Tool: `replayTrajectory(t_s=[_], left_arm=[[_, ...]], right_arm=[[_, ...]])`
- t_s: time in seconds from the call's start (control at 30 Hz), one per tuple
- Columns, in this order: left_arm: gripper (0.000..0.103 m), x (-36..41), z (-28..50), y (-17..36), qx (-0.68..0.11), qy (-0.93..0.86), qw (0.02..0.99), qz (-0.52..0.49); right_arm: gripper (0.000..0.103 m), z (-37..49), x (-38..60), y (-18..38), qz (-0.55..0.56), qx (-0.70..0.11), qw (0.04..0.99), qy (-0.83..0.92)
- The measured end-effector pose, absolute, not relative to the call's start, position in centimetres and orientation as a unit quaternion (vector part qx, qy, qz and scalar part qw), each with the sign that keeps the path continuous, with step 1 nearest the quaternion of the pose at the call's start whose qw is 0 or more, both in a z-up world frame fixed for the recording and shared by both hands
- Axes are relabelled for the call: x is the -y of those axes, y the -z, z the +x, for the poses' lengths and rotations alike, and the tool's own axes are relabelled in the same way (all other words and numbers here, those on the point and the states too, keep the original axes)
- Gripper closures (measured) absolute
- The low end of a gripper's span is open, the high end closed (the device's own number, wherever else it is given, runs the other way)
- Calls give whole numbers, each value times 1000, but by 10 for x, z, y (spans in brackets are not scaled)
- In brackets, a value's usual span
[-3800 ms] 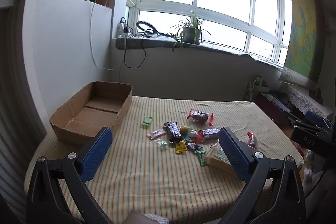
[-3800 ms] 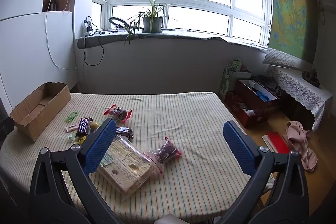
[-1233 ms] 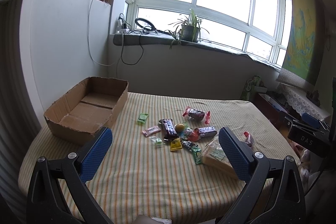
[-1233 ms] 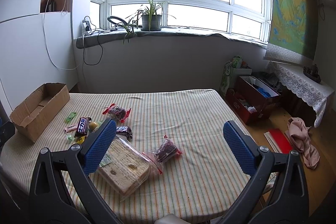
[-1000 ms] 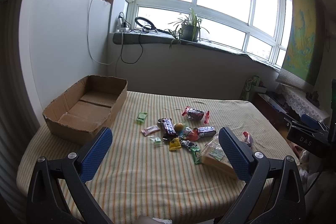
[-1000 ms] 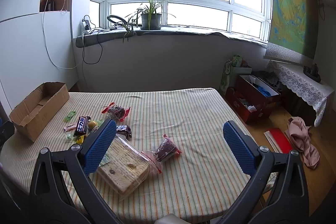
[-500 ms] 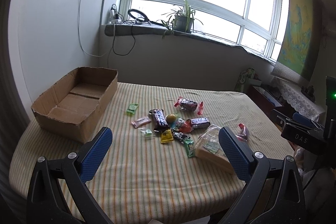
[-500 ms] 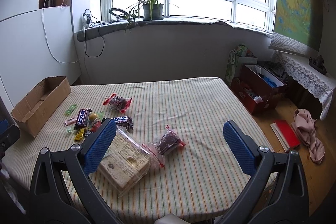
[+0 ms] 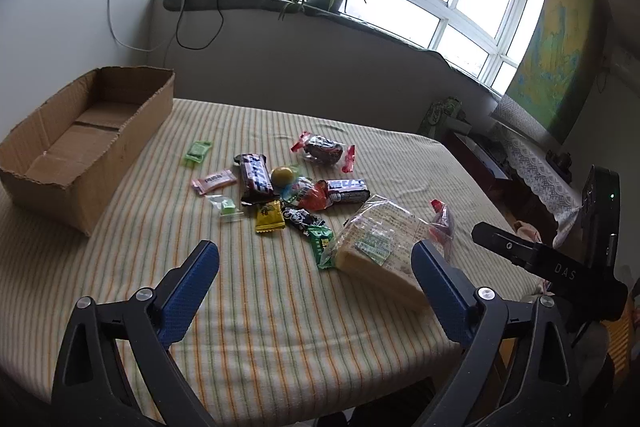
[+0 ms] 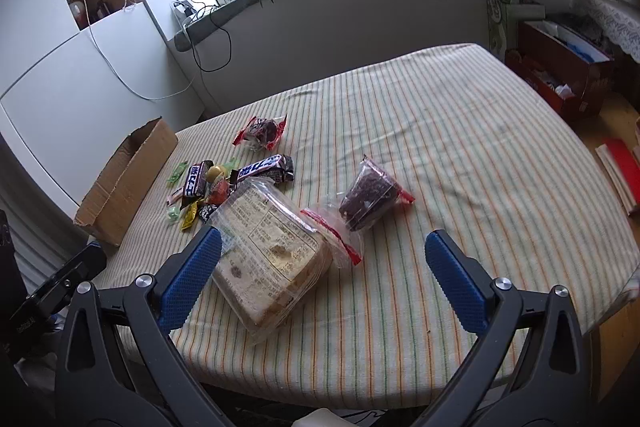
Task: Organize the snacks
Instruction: 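Move the right tool to the bagged bread loaf and close on it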
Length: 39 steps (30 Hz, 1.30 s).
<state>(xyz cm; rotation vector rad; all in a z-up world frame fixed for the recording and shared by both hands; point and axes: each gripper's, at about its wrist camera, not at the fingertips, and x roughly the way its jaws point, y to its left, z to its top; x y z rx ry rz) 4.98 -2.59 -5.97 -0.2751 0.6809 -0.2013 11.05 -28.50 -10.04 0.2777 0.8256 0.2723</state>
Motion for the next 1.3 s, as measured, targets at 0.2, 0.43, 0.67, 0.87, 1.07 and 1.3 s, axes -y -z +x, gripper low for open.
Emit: replayTrajectory(t_s=[0.2,0.43,0.67,0.87,1.07,1.3], left_arm=[[14,30,78,72,-359,133,912,-149],[32,40,109,92,-401,173,884,-169],[40,52,123,100,-421,198,870,-164],[44,57,128,103,-427,210,866,-157],[47,61,137,108,-434,220,858,-162],[47,66,137,107,-435,233,857,-151]], right_arm=[[1,111,281,113,151,-415,885,-152],[14,115,272,132,167,-443,862,-181],[31,120,263,145,177,-461,843,-212],[33,123,259,146,173,-461,843,-215],[36,122,258,144,164,-459,845,-219],[39,121,253,141,147,-456,851,-215]])
